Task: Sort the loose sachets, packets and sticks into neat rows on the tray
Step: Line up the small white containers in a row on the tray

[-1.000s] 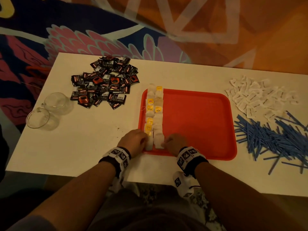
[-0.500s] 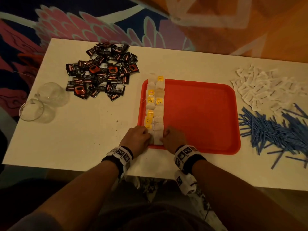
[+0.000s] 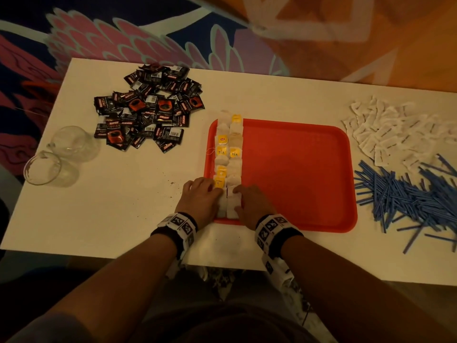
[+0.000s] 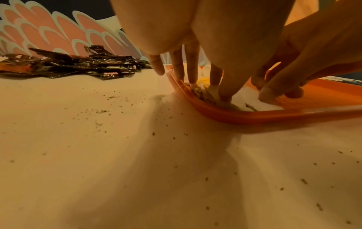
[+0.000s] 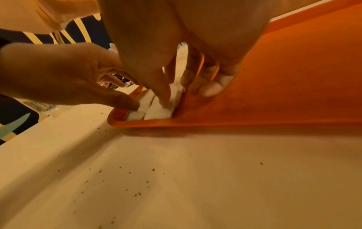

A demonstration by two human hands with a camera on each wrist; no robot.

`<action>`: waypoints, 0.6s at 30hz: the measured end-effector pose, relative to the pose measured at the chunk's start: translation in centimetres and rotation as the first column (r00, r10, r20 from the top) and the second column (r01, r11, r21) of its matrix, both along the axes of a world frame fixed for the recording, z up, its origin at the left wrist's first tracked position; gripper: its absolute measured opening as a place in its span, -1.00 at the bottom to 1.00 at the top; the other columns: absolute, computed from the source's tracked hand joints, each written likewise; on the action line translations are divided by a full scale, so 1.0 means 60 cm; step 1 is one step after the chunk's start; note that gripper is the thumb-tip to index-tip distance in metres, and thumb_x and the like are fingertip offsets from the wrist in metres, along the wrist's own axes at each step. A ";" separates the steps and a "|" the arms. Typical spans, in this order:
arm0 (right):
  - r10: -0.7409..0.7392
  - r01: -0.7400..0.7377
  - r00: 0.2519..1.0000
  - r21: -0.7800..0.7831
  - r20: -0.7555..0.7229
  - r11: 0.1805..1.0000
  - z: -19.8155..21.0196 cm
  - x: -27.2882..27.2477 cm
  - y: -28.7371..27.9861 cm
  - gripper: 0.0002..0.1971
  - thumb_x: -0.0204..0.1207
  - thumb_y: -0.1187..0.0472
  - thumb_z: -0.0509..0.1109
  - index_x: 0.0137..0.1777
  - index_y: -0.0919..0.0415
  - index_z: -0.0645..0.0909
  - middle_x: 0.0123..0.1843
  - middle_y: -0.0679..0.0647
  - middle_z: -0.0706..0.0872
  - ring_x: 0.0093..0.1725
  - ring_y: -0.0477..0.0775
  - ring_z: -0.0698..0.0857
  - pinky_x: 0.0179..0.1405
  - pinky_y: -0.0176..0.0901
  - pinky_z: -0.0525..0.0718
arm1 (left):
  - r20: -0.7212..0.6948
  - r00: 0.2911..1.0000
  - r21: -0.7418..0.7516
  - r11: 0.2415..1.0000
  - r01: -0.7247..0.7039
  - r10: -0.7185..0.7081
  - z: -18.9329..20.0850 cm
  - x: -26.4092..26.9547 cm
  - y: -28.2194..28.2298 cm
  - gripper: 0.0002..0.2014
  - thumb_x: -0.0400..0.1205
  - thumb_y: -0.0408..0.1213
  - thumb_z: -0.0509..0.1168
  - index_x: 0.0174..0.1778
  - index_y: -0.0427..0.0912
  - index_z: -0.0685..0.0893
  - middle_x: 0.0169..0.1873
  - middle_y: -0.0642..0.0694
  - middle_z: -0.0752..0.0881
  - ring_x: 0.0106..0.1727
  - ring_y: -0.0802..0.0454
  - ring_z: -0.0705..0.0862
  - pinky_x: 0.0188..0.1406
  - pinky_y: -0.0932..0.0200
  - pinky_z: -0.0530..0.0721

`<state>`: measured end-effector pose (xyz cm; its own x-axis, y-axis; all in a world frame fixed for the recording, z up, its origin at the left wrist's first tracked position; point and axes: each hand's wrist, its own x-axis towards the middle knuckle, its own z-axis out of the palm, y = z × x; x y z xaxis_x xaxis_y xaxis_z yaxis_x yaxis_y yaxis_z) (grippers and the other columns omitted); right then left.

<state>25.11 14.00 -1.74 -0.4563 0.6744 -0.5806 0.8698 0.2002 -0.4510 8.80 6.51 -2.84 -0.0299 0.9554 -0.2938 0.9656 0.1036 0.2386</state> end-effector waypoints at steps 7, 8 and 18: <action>-0.030 0.030 0.999 0.022 -0.017 0.999 0.000 -0.010 0.027 -0.48 0.58 0.11 0.40 0.50 -0.14 0.33 0.47 0.00 0.41 0.43 0.17 0.48 0.33 0.05 0.57 | 0.069 0.994 0.072 0.994 -0.086 0.081 0.009 -0.011 0.014 -0.60 0.57 -0.16 0.33 0.35 -0.05 0.60 0.35 -0.10 0.56 0.44 -0.18 0.44 0.45 -0.22 0.31; -0.031 0.031 1.000 0.023 0.000 0.999 0.001 -0.013 0.034 -0.43 0.60 0.10 0.38 0.56 -0.16 0.27 0.53 0.02 0.35 0.48 0.20 0.44 0.38 0.09 0.55 | 0.066 0.993 0.086 0.991 -0.106 0.100 0.012 -0.013 0.021 -0.60 0.59 -0.16 0.30 0.37 -0.04 0.58 0.37 -0.09 0.55 0.44 -0.17 0.44 0.45 -0.23 0.32; 0.048 -0.052 0.994 0.037 0.094 0.998 -0.001 -0.036 0.063 -0.30 0.57 0.11 0.40 0.62 -0.18 0.15 0.54 0.04 0.31 0.52 0.22 0.36 0.39 0.14 0.52 | -0.055 0.998 -0.068 0.997 -0.021 0.017 0.009 -0.028 0.079 -0.51 0.70 -0.09 0.14 0.60 0.04 0.36 0.58 -0.03 0.38 0.61 -0.13 0.23 0.56 -0.27 0.15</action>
<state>22.94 17.78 -1.80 -0.4349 0.6755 -0.5955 0.8962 0.2605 -0.3591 7.12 11.27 -2.31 -0.0652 0.9323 -0.3557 0.9746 0.1360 0.1778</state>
